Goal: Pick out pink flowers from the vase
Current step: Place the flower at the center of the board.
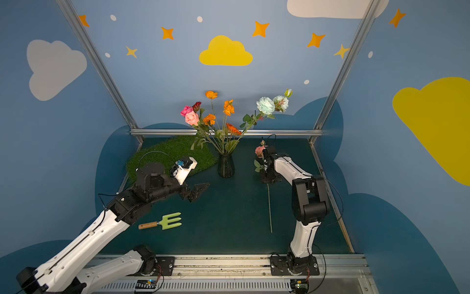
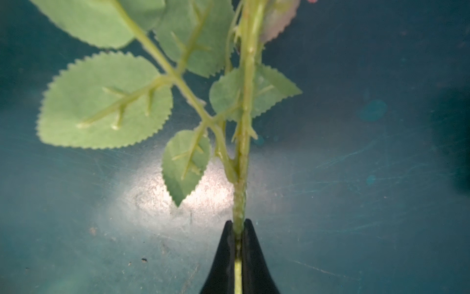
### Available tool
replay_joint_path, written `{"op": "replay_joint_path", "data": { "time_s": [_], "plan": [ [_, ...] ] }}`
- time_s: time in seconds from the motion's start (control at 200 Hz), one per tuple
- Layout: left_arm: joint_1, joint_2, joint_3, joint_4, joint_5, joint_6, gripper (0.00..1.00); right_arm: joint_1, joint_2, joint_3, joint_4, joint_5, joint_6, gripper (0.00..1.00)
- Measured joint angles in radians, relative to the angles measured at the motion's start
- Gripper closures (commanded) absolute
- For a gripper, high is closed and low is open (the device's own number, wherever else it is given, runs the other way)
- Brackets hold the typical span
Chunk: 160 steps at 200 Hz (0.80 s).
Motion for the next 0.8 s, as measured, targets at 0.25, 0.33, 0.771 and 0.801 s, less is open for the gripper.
{"op": "replay_joint_path", "data": {
  "time_s": [0.25,0.33,0.771,0.801],
  "plan": [
    [0.000,0.000,0.000,-0.024,0.000,0.000,0.00,0.005,0.019,0.000,0.013,0.003,0.014,1.00],
    [0.001,-0.002,0.000,-0.029,0.000,0.000,0.00,0.005,0.024,0.000,0.018,0.004,0.014,1.00],
    [0.002,-0.013,0.000,-0.035,0.021,0.000,0.00,0.010,0.070,0.001,0.022,0.041,0.013,1.00],
    [0.002,-0.013,0.000,-0.035,0.023,0.000,0.00,0.010,0.071,0.001,0.022,0.041,0.013,1.00]
  ]
}}
